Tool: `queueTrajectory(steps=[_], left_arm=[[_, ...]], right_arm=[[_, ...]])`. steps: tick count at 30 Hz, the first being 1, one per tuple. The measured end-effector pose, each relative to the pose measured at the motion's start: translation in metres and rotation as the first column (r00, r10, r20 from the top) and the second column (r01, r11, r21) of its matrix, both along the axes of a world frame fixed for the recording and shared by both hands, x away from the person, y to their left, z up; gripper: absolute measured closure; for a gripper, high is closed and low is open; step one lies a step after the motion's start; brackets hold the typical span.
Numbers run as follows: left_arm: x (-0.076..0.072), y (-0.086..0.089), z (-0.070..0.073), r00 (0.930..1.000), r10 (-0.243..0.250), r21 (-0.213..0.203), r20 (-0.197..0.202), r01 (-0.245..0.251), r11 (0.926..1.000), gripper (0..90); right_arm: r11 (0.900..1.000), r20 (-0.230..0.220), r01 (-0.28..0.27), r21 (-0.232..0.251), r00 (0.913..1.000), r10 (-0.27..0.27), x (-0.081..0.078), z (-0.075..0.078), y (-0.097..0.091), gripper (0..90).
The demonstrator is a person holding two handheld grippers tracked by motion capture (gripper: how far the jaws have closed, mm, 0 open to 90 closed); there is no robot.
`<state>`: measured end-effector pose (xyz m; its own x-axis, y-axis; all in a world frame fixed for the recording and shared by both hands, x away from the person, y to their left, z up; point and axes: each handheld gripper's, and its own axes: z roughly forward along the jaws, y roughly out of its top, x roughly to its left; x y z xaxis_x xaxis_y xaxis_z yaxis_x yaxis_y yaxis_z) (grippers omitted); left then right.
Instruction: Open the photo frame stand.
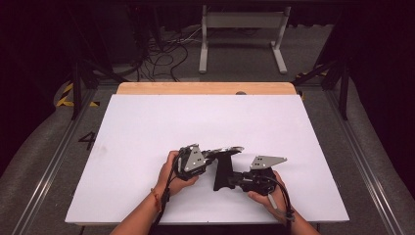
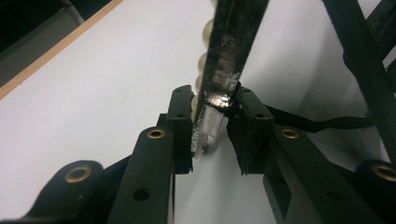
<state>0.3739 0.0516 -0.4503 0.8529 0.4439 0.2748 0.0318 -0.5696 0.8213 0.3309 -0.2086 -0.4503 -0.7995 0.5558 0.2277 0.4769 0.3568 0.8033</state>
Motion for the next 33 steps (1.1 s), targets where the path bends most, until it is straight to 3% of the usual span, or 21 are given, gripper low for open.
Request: queueTrajectory(steps=[3, 16, 19, 27, 33], left_arm=[[0.001, 0.000, 0.000, 0.9999, 0.006, 0.008, 0.015, -0.006, 0.9999, 71.5], [0.004, 0.003, -0.001, 0.9997, 0.018, 0.013, 0.015, -0.019, 0.9997, 70.6], [0.007, 0.007, -0.002, 0.9998, 0.016, -0.007, -0.015, -0.016, 0.9998, 69.6], [0.008, 0.014, 0.001, 0.9994, 0.020, -0.034, -0.027, -0.021, 0.9992, 61.2], [0.004, 0.021, 0.007, 0.9995, 0.024, -0.026, -0.020, -0.025, 0.9993, 54.0]], right_arm=[[1.0000, 0.004, 0.002, 0.004, 1.0000, -0.002, 0.001, -0.001, 0.000, 74.7], [0.9994, 0.051, 0.017, -0.031, 0.9986, -0.015, -0.001, 0.000, 0.000, 78.5], [0.9995, 0.046, 0.018, -0.024, 0.9988, -0.017, -0.001, 0.000, -0.002, 77.9], [0.9980, 0.068, 0.023, -0.059, 0.9975, -0.019, 0.000, 0.001, -0.002, 74.7], [0.9964, 0.098, 0.039, -0.076, 0.9947, -0.031, -0.001, 0.009, -0.008, 72.3]])
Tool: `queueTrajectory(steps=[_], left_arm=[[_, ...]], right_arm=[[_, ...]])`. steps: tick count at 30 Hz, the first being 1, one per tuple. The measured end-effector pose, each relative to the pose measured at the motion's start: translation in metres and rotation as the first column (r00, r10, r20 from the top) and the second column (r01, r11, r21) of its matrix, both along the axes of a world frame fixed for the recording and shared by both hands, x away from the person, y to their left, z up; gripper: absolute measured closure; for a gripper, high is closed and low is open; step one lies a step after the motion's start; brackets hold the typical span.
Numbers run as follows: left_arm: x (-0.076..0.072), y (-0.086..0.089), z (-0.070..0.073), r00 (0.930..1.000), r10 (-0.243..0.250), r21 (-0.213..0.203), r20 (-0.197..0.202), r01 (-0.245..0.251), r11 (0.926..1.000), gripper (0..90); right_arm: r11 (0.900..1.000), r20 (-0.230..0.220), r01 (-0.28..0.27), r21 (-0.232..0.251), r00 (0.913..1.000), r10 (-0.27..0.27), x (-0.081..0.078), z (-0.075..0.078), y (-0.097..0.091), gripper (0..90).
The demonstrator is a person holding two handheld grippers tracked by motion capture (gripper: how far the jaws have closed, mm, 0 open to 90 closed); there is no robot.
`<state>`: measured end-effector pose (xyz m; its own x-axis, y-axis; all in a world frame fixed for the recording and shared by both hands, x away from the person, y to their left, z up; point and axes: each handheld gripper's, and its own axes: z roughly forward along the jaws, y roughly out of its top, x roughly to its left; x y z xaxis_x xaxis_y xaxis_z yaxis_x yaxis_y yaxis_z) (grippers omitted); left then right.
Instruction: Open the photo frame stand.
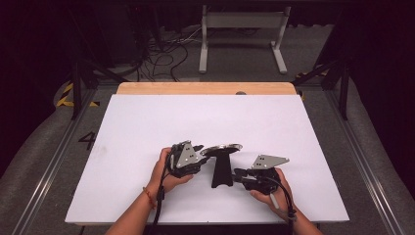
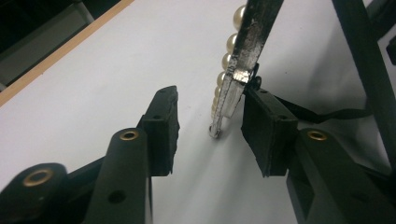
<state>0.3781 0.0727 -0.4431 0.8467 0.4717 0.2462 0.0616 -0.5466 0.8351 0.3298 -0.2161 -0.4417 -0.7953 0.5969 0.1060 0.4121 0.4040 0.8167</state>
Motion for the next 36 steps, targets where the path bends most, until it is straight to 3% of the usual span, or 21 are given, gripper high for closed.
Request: queueTrajectory(steps=[7, 16, 19, 24, 31, 36], left_arm=[[-0.003, 0.021, 0.011, 0.9998, 0.011, -0.047, -0.015, -0.012, 0.9988, 45.8], [-0.001, 0.031, 0.012, 0.9980, 0.057, -0.052, -0.026, -0.058, 0.9969, 36.5], [-0.001, 0.031, 0.012, 0.9982, 0.049, -0.055, -0.034, -0.051, 0.9972, 33.8], [-0.002, 0.032, 0.014, 0.9979, 0.001, -0.087, -0.065, -0.007, 0.9962, 28.3], [-0.004, 0.025, 0.015, 0.9988, -0.005, -0.106, -0.049, -0.001, 0.9944, 33.1], [0.001, 0.017, 0.013, 0.9975, -0.028, -0.126, -0.066, 0.019, 0.9919, 41.6]], right_arm=[[0.9997, 0.041, 0.026, 0.001, 0.9988, -0.026, -0.002, 0.013, -0.010, 72.1], [0.9990, 0.062, 0.039, 0.023, 0.9973, -0.041, -0.003, 0.018, -0.015, 74.3], [0.9989, 0.062, 0.029, 0.036, 0.9976, -0.031, -0.004, 0.019, -0.013, 76.0], [0.9997, 0.079, 0.020, 0.016, 0.9966, -0.021, -0.007, 0.022, -0.009, 76.3], [0.9993, 0.106, 0.012, 0.036, 0.9943, -0.016, -0.011, 0.029, -0.001, 79.8], [0.9987, 0.127, -0.007, 0.051, 0.9920, 0.000, -0.014, 0.032, 0.013, 85.0]])
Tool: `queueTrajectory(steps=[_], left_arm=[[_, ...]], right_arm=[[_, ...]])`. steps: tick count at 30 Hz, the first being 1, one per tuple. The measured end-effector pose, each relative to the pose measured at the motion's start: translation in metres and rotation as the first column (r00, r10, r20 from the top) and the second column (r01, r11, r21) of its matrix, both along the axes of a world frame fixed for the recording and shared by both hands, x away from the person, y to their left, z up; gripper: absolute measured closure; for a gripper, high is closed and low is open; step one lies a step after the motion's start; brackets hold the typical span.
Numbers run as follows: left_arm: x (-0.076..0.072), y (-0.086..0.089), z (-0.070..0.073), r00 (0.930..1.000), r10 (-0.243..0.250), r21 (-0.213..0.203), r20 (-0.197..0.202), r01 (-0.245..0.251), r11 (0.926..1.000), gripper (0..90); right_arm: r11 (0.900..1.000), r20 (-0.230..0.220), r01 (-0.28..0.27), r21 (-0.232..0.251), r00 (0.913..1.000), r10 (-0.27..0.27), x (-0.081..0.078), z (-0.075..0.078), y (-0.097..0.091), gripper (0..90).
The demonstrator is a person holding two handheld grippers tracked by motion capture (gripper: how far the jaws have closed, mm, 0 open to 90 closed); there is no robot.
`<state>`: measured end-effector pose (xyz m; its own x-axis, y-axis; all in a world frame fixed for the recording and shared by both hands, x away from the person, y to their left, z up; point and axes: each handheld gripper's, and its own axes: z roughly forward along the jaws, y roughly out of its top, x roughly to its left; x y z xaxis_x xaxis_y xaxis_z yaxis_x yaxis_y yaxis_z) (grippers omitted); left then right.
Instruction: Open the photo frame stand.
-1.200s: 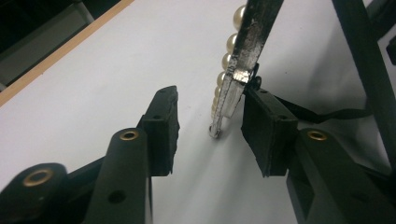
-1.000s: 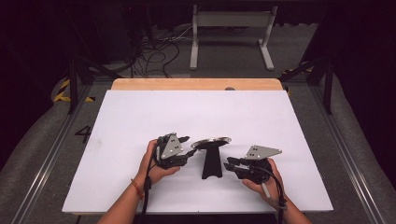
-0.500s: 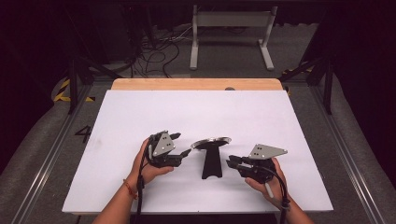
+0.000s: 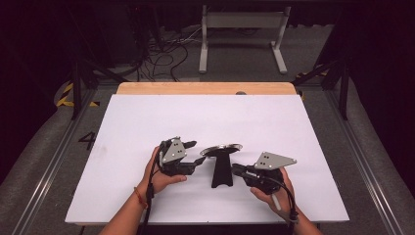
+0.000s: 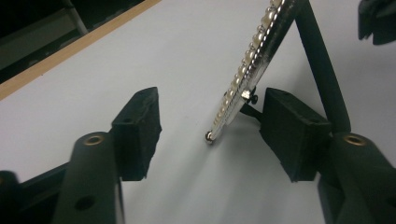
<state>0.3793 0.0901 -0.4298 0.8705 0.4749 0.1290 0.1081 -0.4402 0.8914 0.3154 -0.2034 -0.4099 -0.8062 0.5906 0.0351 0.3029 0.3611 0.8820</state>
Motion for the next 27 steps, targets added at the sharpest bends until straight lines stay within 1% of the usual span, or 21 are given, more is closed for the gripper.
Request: queueTrajectory(steps=[2, 4, 5, 6, 7, 8, 10, 11, 13, 14, 15, 16, 17, 19, 22, 23, 26, 27], left_arm=[[0.001, -0.002, -0.001, 1.0000, -0.001, 0.003, 0.004, 0.001, 1.0000, 46.4], [0.002, -0.004, -0.002, 0.9997, -0.023, 0.004, -0.005, 0.023, 0.9997, 51.9], [0.001, -0.005, -0.002, 0.9996, -0.028, 0.009, -0.003, 0.028, 0.9996, 56.7], [0.001, -0.005, -0.002, 0.9996, -0.028, 0.012, 0.004, 0.028, 0.9996, 57.9], [0.000, -0.006, -0.003, 0.9992, -0.041, 0.014, 0.003, 0.041, 0.9991, 60.0], [-0.001, -0.006, -0.002, 0.9989, -0.048, 0.022, 0.006, 0.047, 0.9986, 65.9], [-0.003, -0.008, -0.002, 0.9986, -0.051, 0.029, 0.017, 0.050, 0.9983, 72.3], [-0.005, -0.009, -0.002, 0.9986, -0.048, 0.036, 0.024, 0.047, 0.9982, 74.8], [-0.005, -0.009, -0.002, 0.9985, -0.046, 0.048, 0.029, 0.045, 0.9978, 75.1], [-0.006, -0.009, -0.002, 0.9985, -0.044, 0.055, 0.033, 0.042, 0.9976, 75.4], [-0.006, -0.010, -0.001, 0.9985, -0.042, 0.057, 0.035, 0.040, 0.9976, 75.5], [-0.006, -0.010, -0.001, 0.9986, -0.039, 0.058, 0.037, 0.037, 0.9976, 75.6], [-0.007, -0.010, -0.001, 0.9986, -0.037, 0.061, 0.039, 0.034, 0.9975, 75.6], [-0.007, -0.010, -0.002, 0.9987, -0.037, 0.055, 0.034, 0.036, 0.9978, 75.5], [-0.006, -0.010, -0.002, 0.9989, -0.035, 0.050, 0.030, 0.034, 0.9982, 75.4], [-0.006, -0.009, -0.002, 0.9988, -0.038, 0.055, 0.033, 0.036, 0.9979, 75.4], [-0.007, -0.009, -0.002, 0.9990, -0.036, 0.050, 0.025, 0.035, 0.9981, 75.4], [-0.007, -0.008, -0.002, 0.9990, -0.037, 0.052, 0.024, 0.035, 0.9980, 75.4]], right_arm=[[0.9999, 0.010, -0.015, -0.006, 0.9998, 0.015, -0.003, -0.001, 0.009, 85.8], [0.9997, 0.018, -0.025, -0.006, 0.9995, 0.025, -0.005, -0.004, 0.018, 87.1], [0.9993, 0.022, -0.037, -0.008, 0.9991, 0.037, -0.007, -0.007, 0.025, 87.4], [0.9991, 0.025, -0.042, -0.011, 0.9988, 0.042, -0.007, -0.008, 0.029, 87.4], [0.9988, 0.023, -0.047, -0.015, 0.9986, 0.047, -0.009, -0.010, 0.035, 87.5], [0.9981, 0.025, -0.057, -0.021, 0.9980, 0.058, -0.010, -0.013, 0.043, 87.5], [0.9974, 0.030, -0.063, -0.034, 0.9975, 0.064, -0.012, -0.019, 0.054, 87.4], [0.9974, 0.026, -0.064, -0.035, 0.9976, 0.065, -0.012, -0.021, 0.057, 87.0], [0.9987, 0.004, -0.049, -0.012, 0.9988, 0.049, -0.013, -0.027, 0.065, 85.9], [0.9992, 0.003, -0.036, -0.019, 0.9994, 0.036, -0.014, -0.031, 0.070, 86.0], [0.9987, 0.008, -0.028, -0.043, 0.9996, 0.029, -0.016, -0.035, 0.074, 86.0], [0.9977, 0.023, -0.011, -0.067, 0.9997, 0.013, -0.017, -0.038, 0.078, 86.0], [0.9967, 0.038, -0.001, -0.082, 0.9993, 0.004, -0.018, -0.039, 0.080, 86.3], [0.9949, 0.050, 0.011, -0.101, 0.9987, -0.006, -0.019, -0.042, 0.083, 84.8], [0.9875, 0.094, 0.047, -0.150, 0.9950, -0.033, -0.021, -0.046, 0.087, 85.8], [0.9852, 0.098, 0.054, -0.162, 0.9945, -0.039, -0.021, -0.047, 0.088, 86.1], [0.9800, 0.096, 0.067, -0.187, 0.9941, -0.050, -0.020, -0.051, 0.088, 86.9], [0.9802, 0.088, 0.066, -0.187, 0.9949, -0.050, -0.020, -0.052, 0.088, 87.7]])
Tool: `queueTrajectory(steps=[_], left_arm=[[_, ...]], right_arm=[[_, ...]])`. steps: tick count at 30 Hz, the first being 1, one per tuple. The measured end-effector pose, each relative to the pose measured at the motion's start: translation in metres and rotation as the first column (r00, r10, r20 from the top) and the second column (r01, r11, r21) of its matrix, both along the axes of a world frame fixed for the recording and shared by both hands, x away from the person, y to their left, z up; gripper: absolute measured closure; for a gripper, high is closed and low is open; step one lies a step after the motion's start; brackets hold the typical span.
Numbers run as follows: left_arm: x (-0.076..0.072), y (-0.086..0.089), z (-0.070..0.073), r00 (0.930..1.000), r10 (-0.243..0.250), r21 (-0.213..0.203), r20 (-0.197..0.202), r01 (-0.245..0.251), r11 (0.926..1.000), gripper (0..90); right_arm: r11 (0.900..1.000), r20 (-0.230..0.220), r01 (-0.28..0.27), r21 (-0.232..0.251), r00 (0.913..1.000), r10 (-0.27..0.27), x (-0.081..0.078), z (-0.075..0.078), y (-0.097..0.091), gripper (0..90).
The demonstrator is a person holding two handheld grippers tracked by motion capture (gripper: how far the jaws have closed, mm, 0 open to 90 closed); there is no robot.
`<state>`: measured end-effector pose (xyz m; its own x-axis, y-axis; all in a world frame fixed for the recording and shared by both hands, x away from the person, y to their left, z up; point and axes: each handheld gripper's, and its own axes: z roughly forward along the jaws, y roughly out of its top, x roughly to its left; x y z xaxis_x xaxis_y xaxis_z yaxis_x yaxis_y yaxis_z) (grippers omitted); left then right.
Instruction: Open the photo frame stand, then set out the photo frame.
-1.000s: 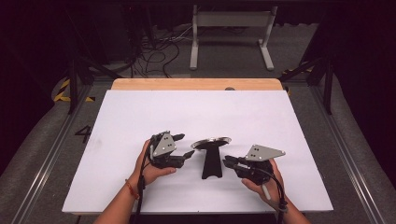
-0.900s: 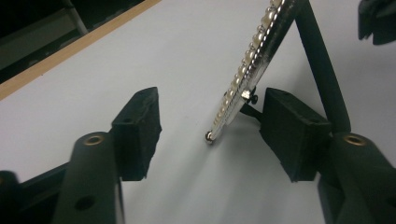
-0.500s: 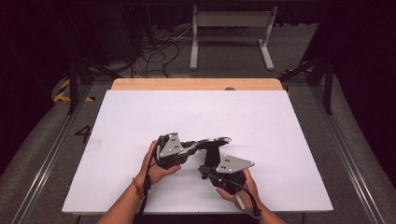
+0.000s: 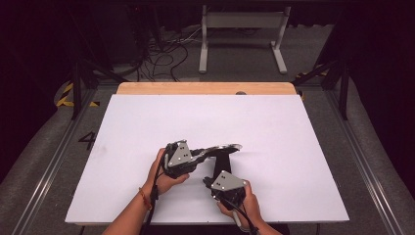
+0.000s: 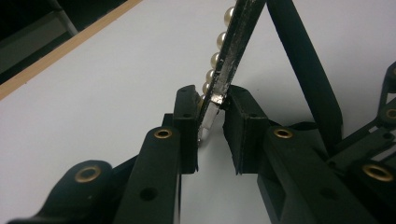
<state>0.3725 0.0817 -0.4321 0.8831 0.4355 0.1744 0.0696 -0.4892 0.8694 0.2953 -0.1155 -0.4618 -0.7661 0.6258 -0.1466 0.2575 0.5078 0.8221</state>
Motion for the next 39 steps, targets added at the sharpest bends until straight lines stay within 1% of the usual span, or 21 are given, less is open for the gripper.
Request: queueTrajectory(steps=[5, 12, 15, 16, 18, 19, 20, 22, 24, 25, 26, 27, 29, 31, 34, 36, 39], left_arm=[[0.000, 0.000, 0.000, 1.0000, -0.002, 0.008, 0.003, 0.002, 1.0000, 75.5], [-0.004, -0.001, 0.001, 0.9996, 0.026, 0.014, 0.009, -0.026, 0.9996, 75.5], [-0.007, -0.004, 0.002, 0.9987, 0.045, 0.030, 0.026, -0.046, 0.9985, 75.7], [-0.007, -0.005, 0.002, 0.9984, 0.051, 0.027, 0.025, -0.052, 0.9983, 75.6], [-0.007, -0.006, 0.001, 0.9982, 0.056, 0.020, 0.022, -0.056, 0.9982, 75.5], [-0.007, -0.005, 0.001, 0.9983, 0.055, 0.019, 0.023, -0.055, 0.9983, 75.5], [-0.007, -0.006, 0.001, 0.9983, 0.054, 0.016, 0.022, -0.054, 0.9984, 75.5], [-0.007, -0.006, 0.001, 0.9982, 0.055, 0.019, 0.025, -0.055, 0.9983, 75.5], [-0.007, -0.006, 0.001, 0.9982, 0.055, 0.019, 0.025, -0.056, 0.9983, 75.5], [-0.007, -0.006, 0.001, 0.9982, 0.055, 0.020, 0.024, -0.055, 0.9983, 75.6], [-0.007, -0.006, 0.001, 0.9982, 0.056, 0.019, 0.023, -0.056, 0.9982, 75.7], [-0.008, -0.006, 0.001, 0.9982, 0.058, 0.018, 0.018, -0.058, 0.9981, 75.8], [-0.008, -0.007, 0.002, 0.9979, 0.061, 0.029, 0.021, -0.061, 0.9977, 76.0], [-0.009, -0.008, 0.003, 0.9978, 0.065, 0.036, 0.014, -0.066, 0.9972, 76.0], [-0.013, -0.011, 0.004, 0.9964, 0.081, 0.060, 0.026, -0.082, 0.9948, 76.3], [-0.014, -0.012, 0.006, 0.9959, 0.087, 0.069, 0.024, -0.089, 0.9937, 76.3], [-0.016, -0.015, 0.006, 0.9951, 0.095, 0.073, 0.026, -0.097, 0.9926, 76.2]], right_arm=[[0.9997, -0.001, 0.003, -0.023, 1.0000, -0.003, -0.002, -0.001, 0.000, 90.0], [0.9992, -0.002, -0.005, -0.040, 1.0000, 0.005, -0.004, 0.002, -0.002, 90.0], [0.9982, 0.007, -0.004, -0.060, 1.0000, 0.004, -0.004, 0.003, -0.002, 90.0], [0.9974, 0.013, -0.002, -0.072, 0.9999, 0.003, -0.005, 0.003, -0.001, 90.0], [0.9978, 0.001, 0.006, -0.066, 1.0000, -0.006, -0.005, 0.003, 0.002, 90.0], [0.9981, 0.005, -0.007, -0.062, 1.0000, 0.007, -0.006, 0.002, 0.005, 90.0], [0.9981, 0.005, -0.007, -0.062, 1.0000, 0.007, -0.006, 0.002, 0.005, 90.0], [0.9975, -0.001, -0.010, -0.070, 1.0000, 0.010, -0.007, -0.001, 0.007, 90.0], [0.9967, -0.001, 0.003, -0.081, 1.0000, -0.003, -0.005, -0.003, 0.007, 90.0], [0.9971, -0.004, 0.009, -0.075, 0.9999, -0.010, -0.004, -0.003, 0.006, 90.0], [0.9970, -0.004, 0.004, -0.077, 1.0000, -0.004, -0.004, -0.002, 0.005, 90.0], [0.9964, 0.003, 0.010, -0.084, 1.0000, -0.009, -0.003, -0.003, 0.005, 90.0], [0.9965, 0.001, 0.014, -0.082, 0.9999, -0.014, -0.004, -0.003, 0.005, 90.0], [0.9962, 0.001, 0.014, -0.086, 0.9999, -0.014, -0.004, -0.003, 0.004, 90.0], [0.9965, -0.011, 0.019, -0.082, 0.9997, -0.020, -0.004, -0.003, 0.001, 90.0], [0.9961, -0.015, 0.020, -0.086, 0.9997, -0.021, -0.005, -0.003, -0.002, 90.0], [0.9965, -0.027, 0.029, -0.079, 0.9991, -0.032, -0.005, -0.002, -0.006, 90.0]])
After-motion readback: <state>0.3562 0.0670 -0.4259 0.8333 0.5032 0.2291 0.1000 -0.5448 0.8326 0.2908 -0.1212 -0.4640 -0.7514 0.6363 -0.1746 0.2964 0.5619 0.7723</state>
